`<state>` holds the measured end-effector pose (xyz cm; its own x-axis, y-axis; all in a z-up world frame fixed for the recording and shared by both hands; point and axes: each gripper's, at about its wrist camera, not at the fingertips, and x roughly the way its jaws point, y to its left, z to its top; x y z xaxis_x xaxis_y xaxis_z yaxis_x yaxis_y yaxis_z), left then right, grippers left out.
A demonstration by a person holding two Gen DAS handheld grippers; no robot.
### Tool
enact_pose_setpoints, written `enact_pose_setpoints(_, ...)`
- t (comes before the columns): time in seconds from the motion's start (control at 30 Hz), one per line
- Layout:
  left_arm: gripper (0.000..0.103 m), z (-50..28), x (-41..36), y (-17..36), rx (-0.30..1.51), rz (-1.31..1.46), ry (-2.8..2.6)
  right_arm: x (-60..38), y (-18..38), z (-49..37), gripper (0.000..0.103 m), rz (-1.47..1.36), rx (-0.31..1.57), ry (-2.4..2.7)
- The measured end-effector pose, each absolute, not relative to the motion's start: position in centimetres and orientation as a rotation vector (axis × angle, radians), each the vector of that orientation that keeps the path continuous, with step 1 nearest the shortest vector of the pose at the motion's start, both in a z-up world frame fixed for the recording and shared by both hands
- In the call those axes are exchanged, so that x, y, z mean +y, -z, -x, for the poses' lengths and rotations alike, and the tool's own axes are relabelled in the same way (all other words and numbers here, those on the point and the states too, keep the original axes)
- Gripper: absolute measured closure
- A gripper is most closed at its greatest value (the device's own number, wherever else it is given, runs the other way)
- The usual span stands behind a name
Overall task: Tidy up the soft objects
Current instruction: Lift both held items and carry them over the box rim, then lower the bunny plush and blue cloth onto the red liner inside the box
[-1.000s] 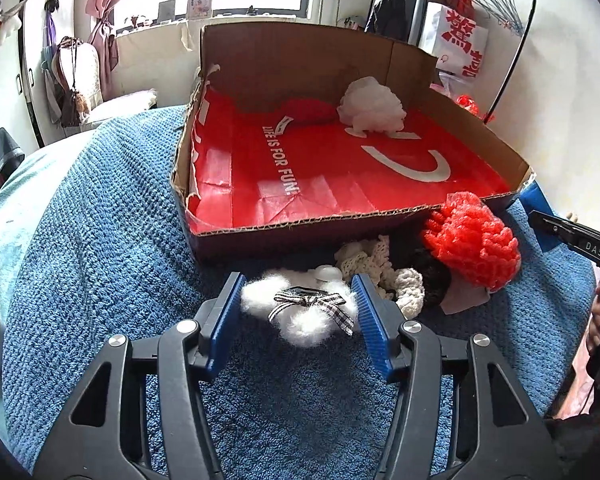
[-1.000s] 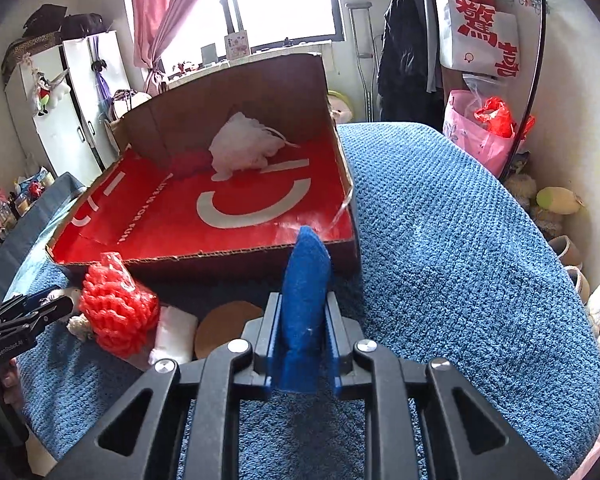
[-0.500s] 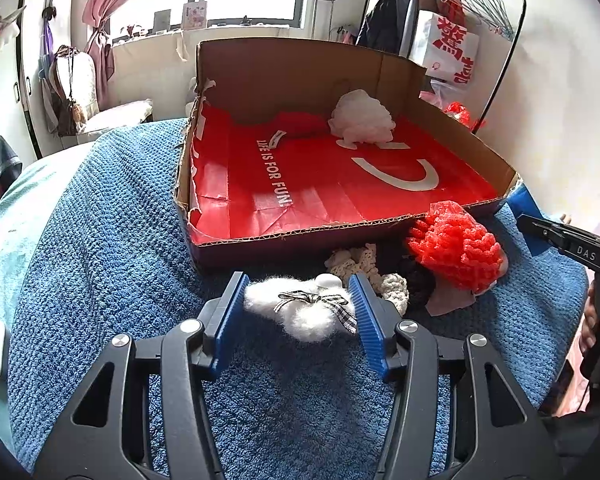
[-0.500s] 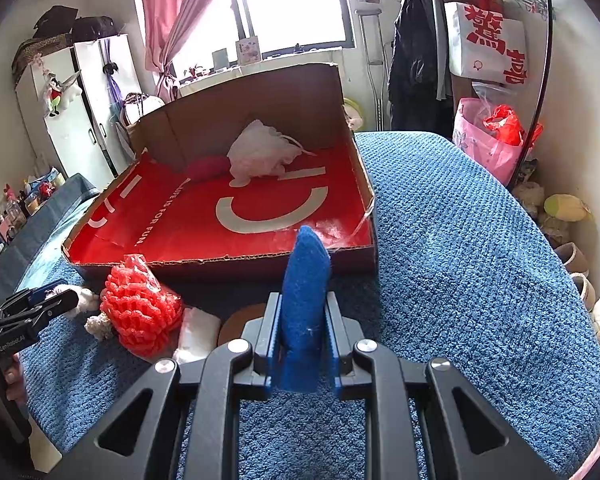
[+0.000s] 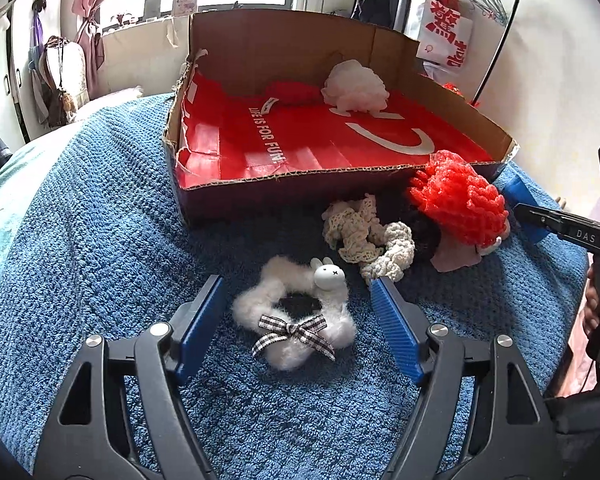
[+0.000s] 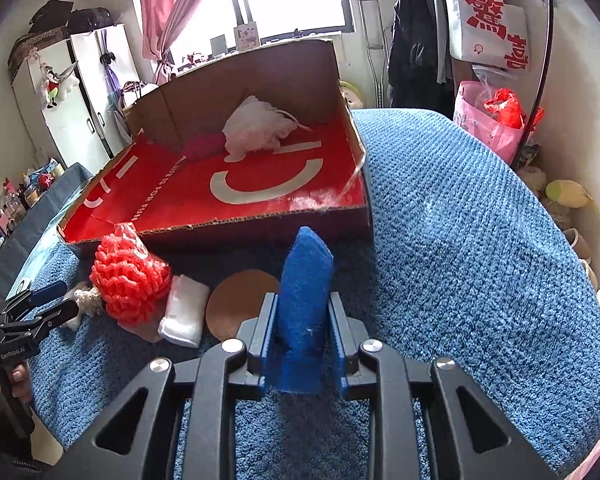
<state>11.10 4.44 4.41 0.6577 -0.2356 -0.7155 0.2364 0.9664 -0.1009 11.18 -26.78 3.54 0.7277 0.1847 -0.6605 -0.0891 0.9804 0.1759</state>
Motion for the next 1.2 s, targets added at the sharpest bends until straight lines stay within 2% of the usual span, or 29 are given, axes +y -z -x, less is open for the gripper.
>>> enact_pose_setpoints(0.07,0.029,-10.8,4.5,-4.1,0.805,0.004,0.282,-27.0,-2.9,-11.2,0.068,-0.141,0.762,-0.15)
enact_pose_setpoints(0.2,0.029,-11.2,4.3,-3.5,0.84,-0.011,0.28,-26.9,-2.3,-11.0,0.043,-0.129,0.76,-0.134)
enact_pose_setpoints(0.33,0.031,-11.7,3.8,-3.3,0.847,-0.038,0.288,-26.7,-2.4,-11.3,0.043,-0.096,0.743,-0.114)
enact_pose_setpoints(0.37,0.046,-11.8,3.7,-3.2,0.85,-0.048,0.288,-26.6,-2.3,-11.5,0.048,-0.087,0.753,-0.113)
enact_pose_setpoints(0.4,0.05,-11.9,3.5,-3.1,0.853,-0.056,0.287,-26.5,-2.3,-11.7,0.062,-0.085,0.758,-0.117)
enact_pose_setpoints(0.47,0.05,-11.9,3.3,-3.1,0.848,-0.067,0.287,-26.2,-2.2,-11.8,0.072,-0.079,0.762,-0.132)
enact_pose_setpoints(0.5,0.05,-11.8,3.3,-3.1,0.843,-0.08,0.282,-26.2,-2.3,-11.6,0.081,-0.074,0.748,-0.132)
enact_pose_setpoints(0.9,0.05,-10.7,3.4,-6.4,0.751,-0.063,0.308,-25.4,-6.2,-11.4,0.081,-0.089,0.649,-0.209)
enact_pose_setpoints(1.07,0.05,-13.3,2.9,-9.4,0.688,-0.088,0.341,-23.3,-9.8,-15.8,0.081,-0.025,0.613,-0.254)
enact_pose_setpoints(1.2,0.05,-18.7,2.0,-10.4,0.723,-0.127,0.318,-21.7,-10.6,-21.5,0.081,0.022,0.69,-0.256)
